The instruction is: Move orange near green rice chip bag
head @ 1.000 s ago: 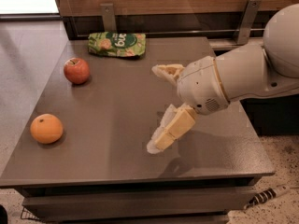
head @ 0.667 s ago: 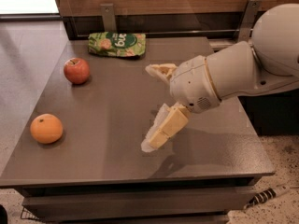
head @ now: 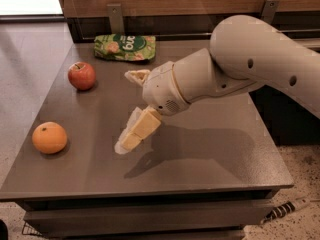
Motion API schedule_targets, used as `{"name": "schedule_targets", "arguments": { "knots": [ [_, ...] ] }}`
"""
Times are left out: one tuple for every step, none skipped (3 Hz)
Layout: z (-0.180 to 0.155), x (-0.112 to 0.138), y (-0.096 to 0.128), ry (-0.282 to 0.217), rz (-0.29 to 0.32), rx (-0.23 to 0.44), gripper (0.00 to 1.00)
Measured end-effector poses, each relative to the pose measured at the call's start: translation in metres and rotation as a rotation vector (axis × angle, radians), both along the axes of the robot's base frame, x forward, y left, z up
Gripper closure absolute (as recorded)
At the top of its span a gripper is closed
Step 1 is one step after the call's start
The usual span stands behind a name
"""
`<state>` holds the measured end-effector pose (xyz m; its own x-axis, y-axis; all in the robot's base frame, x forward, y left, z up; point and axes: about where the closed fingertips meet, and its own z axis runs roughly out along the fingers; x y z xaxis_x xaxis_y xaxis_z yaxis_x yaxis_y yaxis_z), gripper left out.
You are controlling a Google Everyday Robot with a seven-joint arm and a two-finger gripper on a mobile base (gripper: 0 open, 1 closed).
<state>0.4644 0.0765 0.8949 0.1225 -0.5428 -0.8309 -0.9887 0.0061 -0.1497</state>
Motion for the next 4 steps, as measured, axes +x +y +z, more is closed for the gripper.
{"name": "schedule_targets", "arguments": {
  "knots": [
    [-0.006, 0.011, 0.036, 0.027, 0.016, 0.041, 0.00],
    [-0.013, 0.012, 0.062, 0.047, 0.021, 0.092, 0.00],
    [-0.019, 0.002, 0.104, 0.053, 0.033, 0.186, 0.00],
    [-0.026, -0.011, 0.134, 0.038, 0.056, 0.253, 0.00]
  ]
}}
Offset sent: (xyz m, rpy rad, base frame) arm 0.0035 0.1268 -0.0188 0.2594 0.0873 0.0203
